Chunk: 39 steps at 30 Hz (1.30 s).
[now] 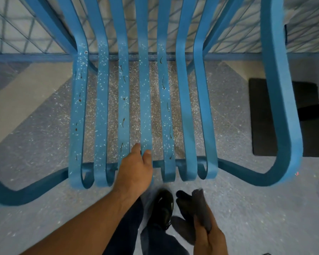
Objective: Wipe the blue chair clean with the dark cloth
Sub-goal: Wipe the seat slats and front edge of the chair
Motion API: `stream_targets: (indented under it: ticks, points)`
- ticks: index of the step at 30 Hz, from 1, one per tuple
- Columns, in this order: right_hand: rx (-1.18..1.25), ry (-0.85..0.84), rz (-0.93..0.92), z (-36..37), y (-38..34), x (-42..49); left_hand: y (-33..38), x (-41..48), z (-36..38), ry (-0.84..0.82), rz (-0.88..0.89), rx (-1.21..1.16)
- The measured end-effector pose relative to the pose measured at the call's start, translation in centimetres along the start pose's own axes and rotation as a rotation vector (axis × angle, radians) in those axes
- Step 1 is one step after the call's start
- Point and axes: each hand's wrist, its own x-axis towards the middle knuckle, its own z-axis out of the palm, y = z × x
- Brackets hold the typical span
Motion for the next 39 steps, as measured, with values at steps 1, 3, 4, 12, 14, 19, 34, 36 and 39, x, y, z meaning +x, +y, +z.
stream_targets:
  ticks: [1,3,4,12,14,19,34,36,39]
  points:
    - [-0.065,0.133,0.01,0.7,-0.1,-0.2,-0.2,-0.3,0.1,0.004,-0.004,-0.014]
    - [-0.008,0.26,-0.091,1.9,-2.0,-0.3,-0.5,-0.6,0.1,0.014,0.01,-0.035]
    - [0.044,0.188,-0.169,3.1,-3.7,-0.5,-0.8,-0.7,0.2,0.024,0.025,-0.043]
    - [-0.314,0.07,-0.469,9.7,-7.7,1.8,-1.3,-0.4,-0.4,0.054,-0.003,-0.129]
    - [-0.289,0.046,-0.518,9.3,-7.2,2.3,-1.0,-0.1,-0.5,0.055,-0.034,-0.167]
    - [-0.342,0.152,-0.425,9.6,-9.4,5.0,-0.4,1.1,-0.1,0.034,-0.013,-0.139]
    - [-0.588,0.061,-0.552,9.5,-9.6,5.5,0.7,3.5,-0.7,0.039,0.037,-0.015]
    - [-0.62,0.085,-0.496,9.2,-10.6,5.7,0.8,3.9,-1.2,0.019,0.036,0.094]
    - [-0.62,0.08,-0.311,9.3,-14.4,7.4,1.5,4.5,-1.6,-0.016,0.024,0.192]
